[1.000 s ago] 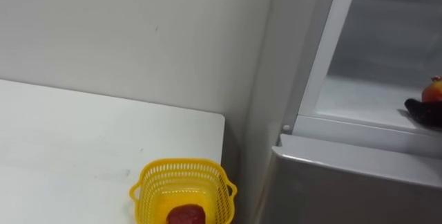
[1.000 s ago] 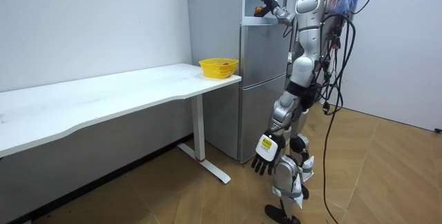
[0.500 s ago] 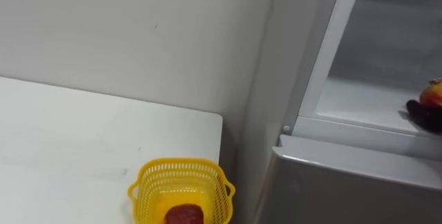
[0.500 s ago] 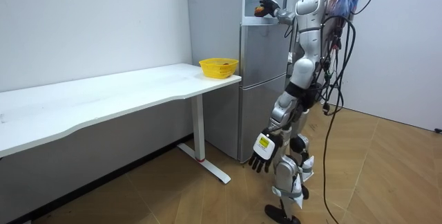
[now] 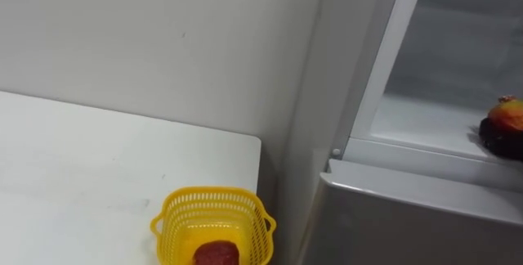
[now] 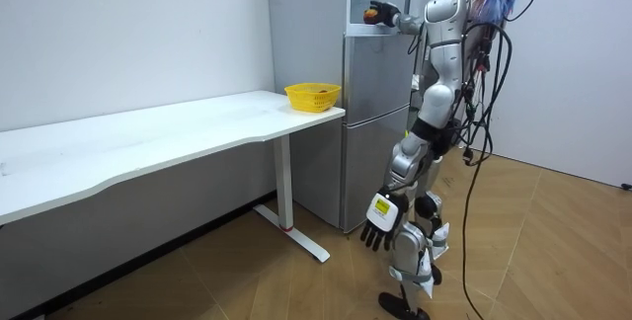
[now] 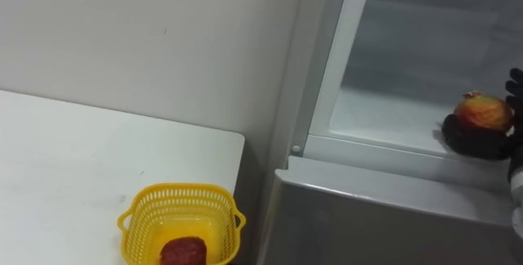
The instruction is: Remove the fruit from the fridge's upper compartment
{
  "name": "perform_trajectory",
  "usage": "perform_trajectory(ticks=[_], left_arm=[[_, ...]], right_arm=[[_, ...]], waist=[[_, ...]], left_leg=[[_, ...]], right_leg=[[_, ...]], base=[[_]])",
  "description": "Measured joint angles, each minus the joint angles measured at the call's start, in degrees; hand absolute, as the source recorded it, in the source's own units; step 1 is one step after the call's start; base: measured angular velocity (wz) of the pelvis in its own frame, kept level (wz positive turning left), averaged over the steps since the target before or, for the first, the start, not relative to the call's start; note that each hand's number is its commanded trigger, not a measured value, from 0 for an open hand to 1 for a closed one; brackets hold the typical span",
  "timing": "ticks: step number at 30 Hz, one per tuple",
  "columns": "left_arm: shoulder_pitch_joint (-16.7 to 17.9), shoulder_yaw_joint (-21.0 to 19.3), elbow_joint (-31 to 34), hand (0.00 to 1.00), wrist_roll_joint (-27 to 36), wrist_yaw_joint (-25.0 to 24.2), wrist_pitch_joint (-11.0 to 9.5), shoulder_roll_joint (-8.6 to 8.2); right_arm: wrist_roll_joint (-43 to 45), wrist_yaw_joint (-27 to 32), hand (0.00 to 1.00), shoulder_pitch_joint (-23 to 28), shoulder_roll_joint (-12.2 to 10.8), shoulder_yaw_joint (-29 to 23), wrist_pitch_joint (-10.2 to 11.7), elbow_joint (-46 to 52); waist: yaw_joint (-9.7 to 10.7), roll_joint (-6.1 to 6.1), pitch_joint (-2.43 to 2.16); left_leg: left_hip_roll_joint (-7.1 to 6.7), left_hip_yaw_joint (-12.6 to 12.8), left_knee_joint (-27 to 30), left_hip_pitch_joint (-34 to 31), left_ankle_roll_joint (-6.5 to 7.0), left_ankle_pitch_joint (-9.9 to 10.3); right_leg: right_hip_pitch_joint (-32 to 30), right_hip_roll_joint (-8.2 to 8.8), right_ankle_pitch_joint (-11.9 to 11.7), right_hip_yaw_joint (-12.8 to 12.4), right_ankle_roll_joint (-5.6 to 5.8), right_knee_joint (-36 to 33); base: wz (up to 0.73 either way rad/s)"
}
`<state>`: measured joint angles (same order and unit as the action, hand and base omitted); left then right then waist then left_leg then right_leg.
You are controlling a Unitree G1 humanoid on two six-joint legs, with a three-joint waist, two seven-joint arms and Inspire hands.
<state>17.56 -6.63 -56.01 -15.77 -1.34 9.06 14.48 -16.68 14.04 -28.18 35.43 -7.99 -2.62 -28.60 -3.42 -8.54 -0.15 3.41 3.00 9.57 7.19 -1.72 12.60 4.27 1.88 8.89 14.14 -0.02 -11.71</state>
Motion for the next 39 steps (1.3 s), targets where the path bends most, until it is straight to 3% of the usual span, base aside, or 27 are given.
perform_trajectory(ticks=[9,10,11,12,13,39], left_arm=[[0.1,0.0,0.0,0.00,0.0,0.6,0.7,0.04],[0.1,0.0,0.0,0.00,0.0,0.7,0.8,0.04],[0.1,0.0,0.0,0.00,0.0,0.7,0.8,0.04],[0.1,0.0,0.0,0.00,0.0,0.7,0.9,0.04],[0.1,0.0,-0.1,0.00,0.0,0.7,1.0,0.05],[-0.3,0.0,0.0,0.00,0.2,0.9,1.4,0.44]], right_arm=[[-1.5,-1.4,0.00,-2.1,1.0,0.4,0.0,-4.2],[-1.6,-1.7,0.12,-2.4,1.1,0.6,0.0,-4.9],[-1.6,-1.8,0.41,-2.4,1.2,0.6,0.0,-5.0],[-1.8,-2.2,0.82,-2.6,1.3,0.6,0.0,-5.3],[-1.8,-2.5,1.00,-2.7,1.4,0.6,0.0,-5.5],[-6.0,-3.7,1.00,-2.7,2.8,2.2,0.0,-6.2]], waist=[[-0.2,-0.23,0.02],[-0.2,-0.23,0.02],[-0.2,-0.23,0.02],[-0.2,-0.23,0.02],[-0.2,-0.23,0.02],[-0.1,-0.92,-0.14]], left_leg=[[0.00,0.0,0.0,0.3,0.00,0.0],[0.00,0.0,0.0,0.4,0.01,0.0],[0.01,0.0,0.0,0.5,0.00,0.0],[0.01,0.0,0.0,0.5,0.00,0.0],[0.01,0.0,0.0,0.5,0.00,0.0],[0.01,0.0,0.3,0.4,0.00,0.0]], right_leg=[[0.3,0.03,0.0,0.0,0.00,0.0],[0.5,0.03,0.0,0.1,0.00,0.0],[0.5,0.03,0.0,0.1,0.00,0.0],[0.5,0.03,0.0,0.1,0.00,0.0],[0.5,0.03,0.0,0.1,0.00,0.0],[0.6,0.02,0.0,0.1,0.01,0.2]], base=[[0.00],[0.00],[0.00],[0.00],[0.00],[0.00]])
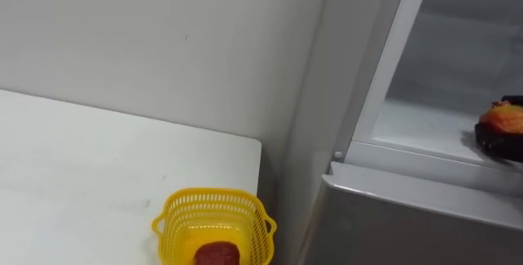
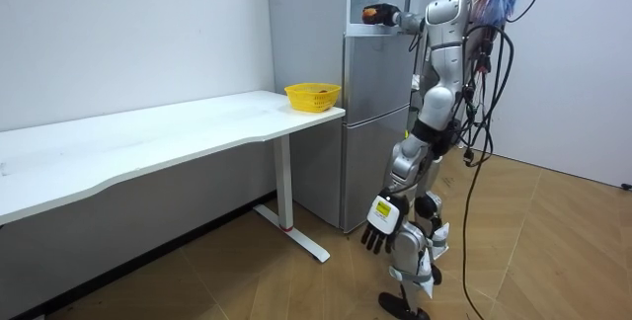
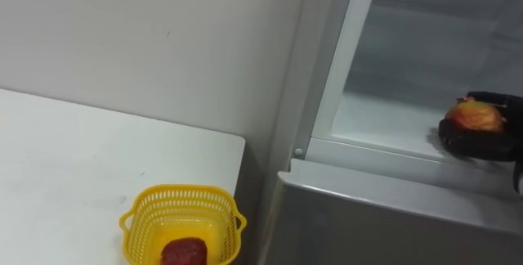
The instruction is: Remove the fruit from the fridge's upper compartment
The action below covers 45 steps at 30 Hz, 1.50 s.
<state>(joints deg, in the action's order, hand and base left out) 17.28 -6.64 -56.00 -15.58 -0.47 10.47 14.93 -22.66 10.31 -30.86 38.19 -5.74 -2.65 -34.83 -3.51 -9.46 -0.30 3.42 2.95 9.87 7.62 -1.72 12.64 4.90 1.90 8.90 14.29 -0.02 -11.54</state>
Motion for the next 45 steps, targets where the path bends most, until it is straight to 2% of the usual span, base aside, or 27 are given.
perform_trajectory(ticks=[6,11,20,26,29,34,39,44,45], left_arm=[[-0.2,0.1,0.9,0.00,0.2,0.0,-0.9,-0.02],[-0.9,0.1,0.9,0.00,0.2,0.6,-2.0,-0.01],[-1.5,0.0,1.1,0.00,0.2,2.6,-4.2,0.03],[-1.6,0.2,0.3,0.00,0.3,3.0,-4.8,-0.04],[-1.5,0.1,-0.1,0.00,0.3,3.0,-4.8,-0.06],[-2.1,1.7,-2.2,0.00,0.3,3.4,-6.1,-0.32],[-2.9,2.7,-2.7,0.00,0.2,3.3,-7.4,-0.48],[-4.5,2.9,-4.1,0.00,-0.3,1.9,-8.4,-0.32],[-5.3,2.9,-4.8,0.00,-0.3,1.6,-8.4,-0.29]], right_arm=[[0.4,0.8,1.00,0.0,0.0,0.8,-1.0,5.0],[0.4,2.2,1.00,0.0,0.0,2.5,-1.0,8.9],[3.8,5.1,1.00,0.8,0.0,2.8,-0.8,22.6],[14.2,7.9,1.00,0.8,-0.1,3.4,0.3,31.5],[21.9,9.9,1.00,0.8,-0.5,3.5,0.3,37.6],[32.6,14.8,1.00,0.8,-4.0,3.5,5.2,46.0],[39.1,16.9,1.00,0.8,-4.6,3.8,9.2,51.6],[48.1,17.0,1.00,0.8,-4.6,6.6,9.7,57.4],[50.3,17.0,1.00,0.8,-4.6,7.5,10.4,58.4]], waist=[[0.2,0.57,0.23],[0.4,1.46,0.11],[0.2,1.78,0.04],[0.0,2.35,0.02],[0.0,2.84,0.33],[0.1,3.26,0.41],[-0.1,3.50,0.40],[-0.3,3.55,0.37],[-0.5,3.49,0.35]], left_leg=[[-0.01,0.0,0.3,-0.3,0.00,0.0],[-0.01,0.0,0.4,-0.5,0.00,0.0],[0.01,0.2,0.2,-0.3,0.00,0.0],[0.02,0.3,0.0,0.7,0.00,0.0],[0.02,0.2,0.0,0.7,0.00,0.0],[-0.01,0.0,-0.1,0.5,0.00,0.0],[-0.01,-0.1,0.6,-0.1,-0.01,0.0],[0.01,-0.1,-0.1,-0.2,-0.01,0.0],[0.01,-0.1,-0.1,-0.1,-0.01,0.0]], right_leg=[[-0.2,0.02,0.0,0.0,0.00,-0.1],[-0.3,0.03,0.0,0.1,0.00,-0.1],[-0.3,0.00,0.0,0.0,0.03,-0.1],[0.2,0.02,0.0,0.1,0.03,-0.3],[0.2,0.01,0.0,0.0,0.01,-0.3],[0.2,0.02,0.0,0.0,-0.01,-0.4],[-0.1,0.01,-0.1,0.2,-0.10,-0.4],[-0.3,-0.04,-0.1,0.0,-0.10,-0.3],[-0.3,-0.07,-0.1,0.0,-0.11,-0.2]], base=[[0.00],[0.00],[0.00],[0.00],[0.00],[0.00],[0.00],[0.00],[0.00]])
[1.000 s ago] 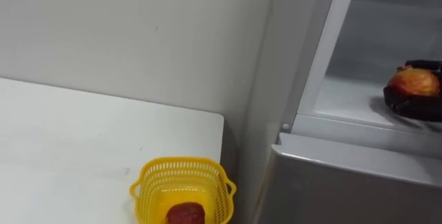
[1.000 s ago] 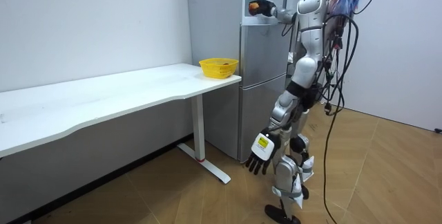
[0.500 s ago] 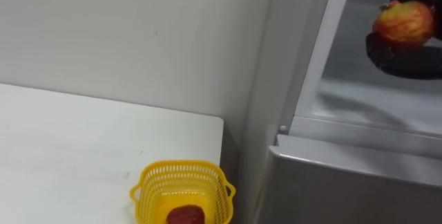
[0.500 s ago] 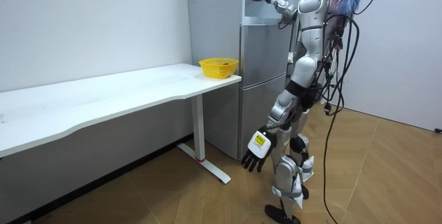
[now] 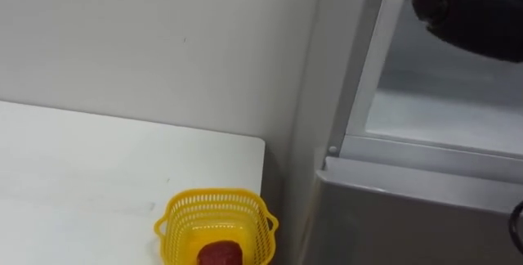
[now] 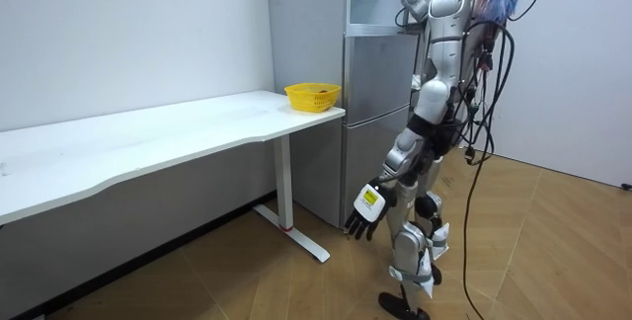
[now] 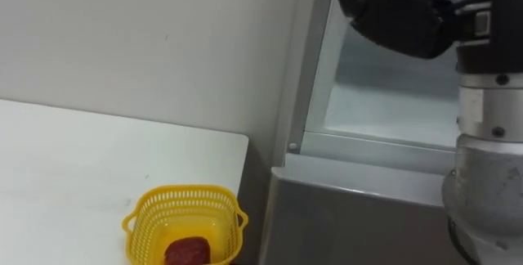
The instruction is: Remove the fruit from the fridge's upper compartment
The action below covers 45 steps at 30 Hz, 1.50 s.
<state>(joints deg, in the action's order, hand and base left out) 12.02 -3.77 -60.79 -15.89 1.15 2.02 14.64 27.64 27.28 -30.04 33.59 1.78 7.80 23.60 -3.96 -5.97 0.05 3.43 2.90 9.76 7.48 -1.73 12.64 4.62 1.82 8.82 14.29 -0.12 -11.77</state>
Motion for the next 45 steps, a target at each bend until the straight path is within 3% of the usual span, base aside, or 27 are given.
perform_trajectory(ticks=[7,16,21,27,31,33,40,45], left_arm=[[-3.0,0.9,-1.6,0.00,0.6,-0.7,-2.4,0.07],[-4.2,2.8,-4.1,0.00,0.6,-0.7,-2.9,0.52],[-4.5,5.9,-4.1,0.00,0.6,-1.8,-2.9,1.58],[-4.6,7.5,-5.9,0.00,0.6,-2.9,-2.9,2.26],[-4.9,9.4,-6.1,0.00,0.5,-3.0,-2.9,2.17],[-4.8,9.7,-6.1,0.00,0.6,-3.0,-2.9,2.13],[-4.8,9.6,-5.6,0.00,0.0,-3.1,-2.7,2.14],[-5.8,9.6,-5.6,0.00,0.2,-3.2,-2.6,2.14]], right_arm=[[4.5,-1.4,1.00,0.4,0.0,6.1,4.5,3.0],[8.7,-5.5,1.00,2.6,0.0,12.0,5.9,3.6],[8.9,-8.8,1.00,2.5,-0.5,17.1,5.8,3.8],[9.1,-10.9,1.00,2.4,-3.9,17.8,5.9,0.0],[9.3,-13.4,1.00,2.4,-5.0,20.7,5.8,-3.9],[10.1,-13.9,1.00,2.4,-5.2,22.1,5.9,-5.2],[13.2,-16.8,1.00,2.6,-5.5,24.6,4.6,-9.8],[13.4,-17.6,1.00,3.6,-5.6,26.4,3.5,-13.9]], waist=[[-1.7,-1.05,0.17],[-3.3,-1.89,0.00],[-4.4,-2.50,-0.01],[-4.8,-2.88,0.25],[-5.9,-2.20,0.94],[-6.2,-2.06,1.08],[-7.7,-2.75,0.79],[-8.7,-2.50,0.89]], left_leg=[[0.01,-0.2,-0.2,-0.1,0.00,0.0],[-0.01,-0.2,-0.3,-0.3,-0.01,0.0],[-0.02,-0.3,-0.4,-0.3,-0.01,0.0],[-0.08,-0.8,-0.3,0.1,0.01,0.0],[-0.08,-0.8,-0.2,0.0,-0.01,0.0],[-0.07,-0.8,-0.2,-0.2,-0.03,0.0],[-0.09,-0.8,0.1,-1.9,-0.03,0.0],[-0.09,-0.8,0.4,-1.9,-0.02,0.0]], right_leg=[[0.0,0.02,0.0,0.2,0.01,0.1],[-0.4,0.00,0.0,0.2,0.01,0.0],[-0.4,-0.01,0.0,0.2,0.01,0.0],[0.4,0.06,0.0,0.7,0.02,0.2],[0.2,0.05,0.0,0.7,0.02,0.1],[0.0,0.05,0.0,0.7,0.02,0.1],[-1.6,0.04,0.0,0.7,0.02,0.1],[-1.6,0.04,0.0,0.7,0.02,0.3]], base=[[0.02],[0.00],[0.00],[0.04],[0.00],[0.00],[0.00],[-0.01]])
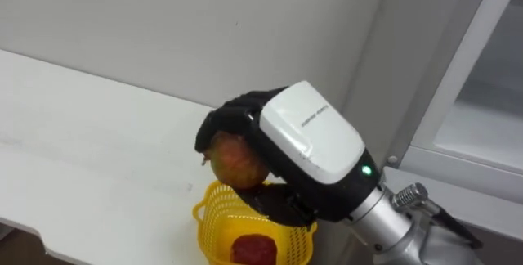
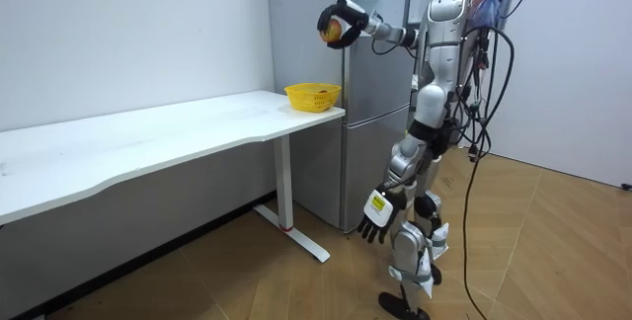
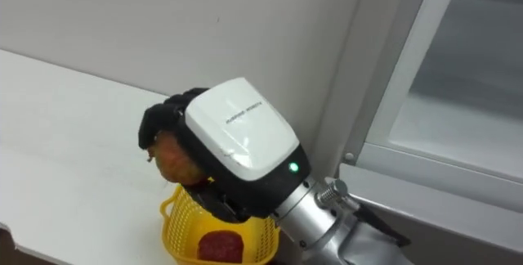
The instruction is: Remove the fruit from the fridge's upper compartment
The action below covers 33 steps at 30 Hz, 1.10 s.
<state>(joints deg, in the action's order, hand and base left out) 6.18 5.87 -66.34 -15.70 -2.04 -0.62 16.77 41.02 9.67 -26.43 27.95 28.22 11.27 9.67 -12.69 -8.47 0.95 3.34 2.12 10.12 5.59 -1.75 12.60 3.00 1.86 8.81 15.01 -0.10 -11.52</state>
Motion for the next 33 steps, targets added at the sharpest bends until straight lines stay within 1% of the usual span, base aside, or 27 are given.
perform_trajectory(ticks=[3,4,6,10,14,19,22,23,24,25,33], left_arm=[[-0.1,0.0,0.9,0.00,0.1,0.0,0.0,-0.02],[-0.1,0.0,0.9,0.00,0.1,-0.1,0.0,-0.05],[0.0,0.1,0.9,0.00,0.0,-0.3,0.2,-0.08],[0.0,0.0,0.9,0.00,-0.1,-0.9,0.9,-0.11],[-0.1,0.0,0.9,0.00,-0.1,-1.1,1.4,-0.13],[-0.4,0.0,0.9,0.00,-0.1,-1.5,1.5,-0.12],[-0.5,0.0,0.7,0.00,-0.1,-1.7,1.5,-0.14],[-0.6,0.0,0.6,0.00,-0.1,-1.8,1.5,-0.14],[-0.8,0.0,0.2,0.00,-0.1,-2.0,1.5,-0.14],[-0.9,0.0,-0.1,0.00,-0.1,-2.0,1.5,-0.14],[-1.0,0.0,-0.1,0.00,-0.1,-2.5,1.5,-0.14]], right_arm=[[0.2,-2.3,1.00,0.9,-0.7,0.5,-1.0,-2.9],[0.4,-3.0,1.00,1.0,-1.0,0.5,-1.4,-3.8],[0.6,-4.1,1.00,1.3,-1.3,0.5,-1.6,-5.3],[2.1,-5.8,1.00,2.3,-2.8,0.5,-3.2,-7.9],[1.7,-8.0,1.00,3.1,-2.9,0.5,-3.9,-10.0],[1.7,-9.1,1.00,3.1,-3.1,0.5,-4.8,-12.1],[1.7,-9.1,1.00,3.1,-3.1,0.5,-4.8,-12.3],[1.7,-9.1,0.51,3.1,-3.1,0.5,-4.7,-12.5],[1.7,-9.1,0.24,3.1,-3.1,0.5,-4.7,-12.8],[1.7,-9.1,0.00,3.1,-3.1,0.5,-4.7,-13.1],[1.7,-9.1,0.00,3.1,-3.1,0.5,-4.9,-13.5]], waist=[[-0.2,0.43,0.24],[-0.2,0.72,0.23],[-0.3,1.23,0.02],[-0.2,2.18,0.01],[-0.2,2.14,-0.05],[-0.3,1.81,-0.28],[-0.3,1.73,-0.34],[-0.3,1.73,-0.34],[-0.4,1.73,-0.34],[-0.4,1.73,-0.33],[-0.4,1.72,-0.34]], left_leg=[[0.00,0.0,-0.1,0.0,0.00,0.0],[0.01,0.0,-0.3,-0.1,0.00,0.0],[0.01,0.0,-0.3,0.0,0.00,0.0],[0.01,-0.1,-0.2,0.0,0.00,0.0],[0.00,-0.2,-0.1,-0.1,0.00,0.0],[0.01,-0.2,0.0,-0.2,0.00,0.0],[0.01,-0.2,0.0,-0.2,0.00,0.0],[0.01,-0.2,0.1,-0.2,0.00,0.0],[0.00,-0.2,0.1,-0.2,0.00,0.0],[0.00,-0.2,0.1,-0.3,0.00,0.0],[0.00,-0.2,0.1,-0.3,0.00,0.0]], right_leg=[[-0.1,0.04,0.0,0.3,0.00,0.0],[-0.1,0.06,0.0,0.5,0.00,0.0],[0.0,0.09,0.0,0.8,0.00,0.0],[0.0,0.09,0.0,0.8,-0.01,-0.1],[-0.1,0.11,0.0,0.9,-0.01,-0.2],[-0.2,0.13,0.0,0.8,0.00,-0.2],[-0.1,0.13,0.0,0.8,-0.01,-0.2],[-0.1,0.14,0.0,0.8,-0.01,-0.2],[-0.1,0.15,0.0,0.8,-0.01,-0.2],[-0.1,0.15,0.0,0.8,-0.01,-0.2],[-0.1,0.15,0.0,0.8,-0.02,-0.2]], base=[[0.00],[0.00],[0.00],[0.00],[0.00],[0.00],[0.00],[0.00],[0.00],[0.00],[0.00]])
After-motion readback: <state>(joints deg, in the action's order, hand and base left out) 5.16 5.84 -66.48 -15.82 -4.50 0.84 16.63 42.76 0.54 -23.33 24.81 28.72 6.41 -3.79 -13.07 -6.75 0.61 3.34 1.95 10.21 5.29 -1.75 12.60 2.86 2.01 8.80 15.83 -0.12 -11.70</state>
